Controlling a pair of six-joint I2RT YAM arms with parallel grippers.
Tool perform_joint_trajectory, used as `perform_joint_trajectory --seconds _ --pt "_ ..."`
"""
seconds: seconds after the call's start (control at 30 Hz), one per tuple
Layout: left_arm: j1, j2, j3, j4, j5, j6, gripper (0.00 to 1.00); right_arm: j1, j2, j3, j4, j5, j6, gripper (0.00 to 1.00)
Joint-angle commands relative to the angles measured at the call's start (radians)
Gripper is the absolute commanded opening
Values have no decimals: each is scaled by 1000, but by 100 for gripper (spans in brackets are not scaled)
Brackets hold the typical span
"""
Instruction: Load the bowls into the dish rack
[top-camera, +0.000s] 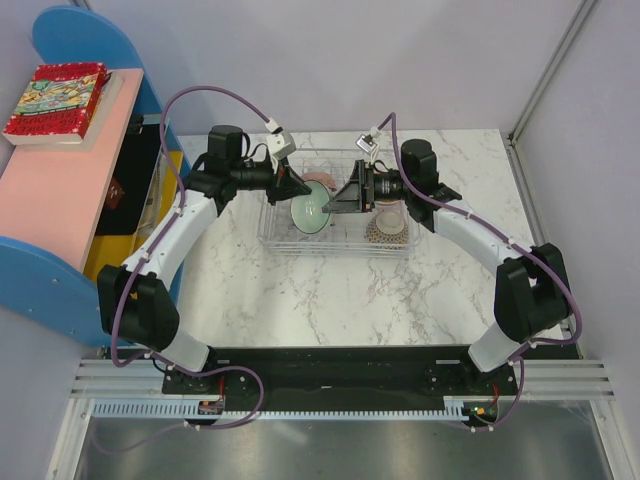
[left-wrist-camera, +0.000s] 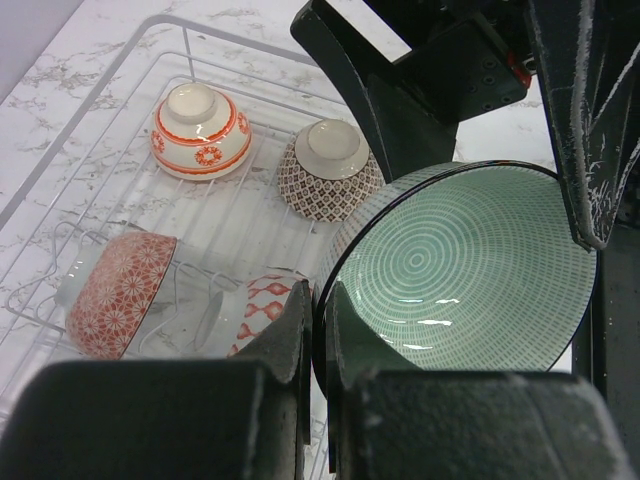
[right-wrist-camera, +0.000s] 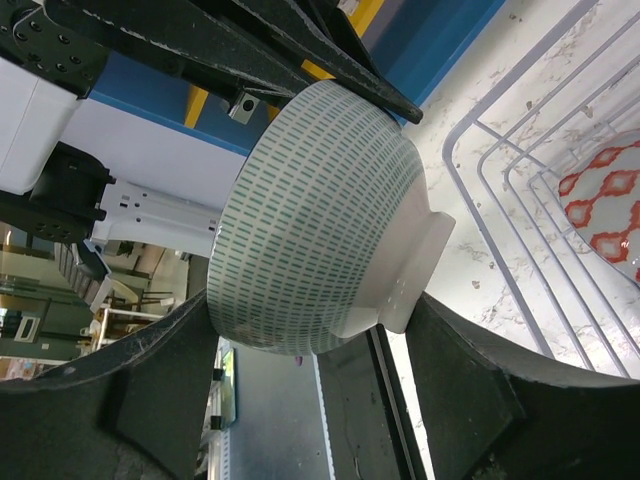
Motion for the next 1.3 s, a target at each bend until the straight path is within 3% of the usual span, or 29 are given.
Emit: perform_joint_trajectory --seconds 0.0,0.13,0.17,0.23,0.27,0.4,0.47,0.53,0.7,0.77,0.9,1.13,1.27 --pt "3 -40 11 55 21 -26 2 4 -13 -8 92 -43 15 72" --pt "3 -43 -3 54 21 -27 2 4 -15 -14 115 -42 28 56" --pt "3 -42 -6 54 21 -27 4 4 -16 -15 116 -40 26 48" --pt "3 -45 -14 54 17 -27 16 3 -16 -15 112 -32 23 39" --pt "3 -45 -20 55 15 -24 31 3 -19 -15 105 -25 12 32" --pt "9 -54 -38 64 17 -33 57 1 -22 2 9 27 -78 8" --pt "44 -57 -53 83 57 -81 68 -5 -21 14 -45 49 -109 3" --pt "89 -68 -69 106 87 -102 72 -12 -22 18 -71 60 -133 0" --pt "207 -122 -141 169 146 -176 99 -26 -30 84 -230 171 -268 0" --pt "271 -140 -159 170 181 -193 100 -28 -24 158 -382 260 -406 0" --pt "369 -174 -240 138 219 -176 100 -26 -15 259 -557 582 -615 0" --pt "434 -180 -346 5 274 -28 100 7 48 333 -596 1022 -865 0" --pt "445 -160 -376 -34 299 22 100 23 88 341 -603 1142 -934 0"
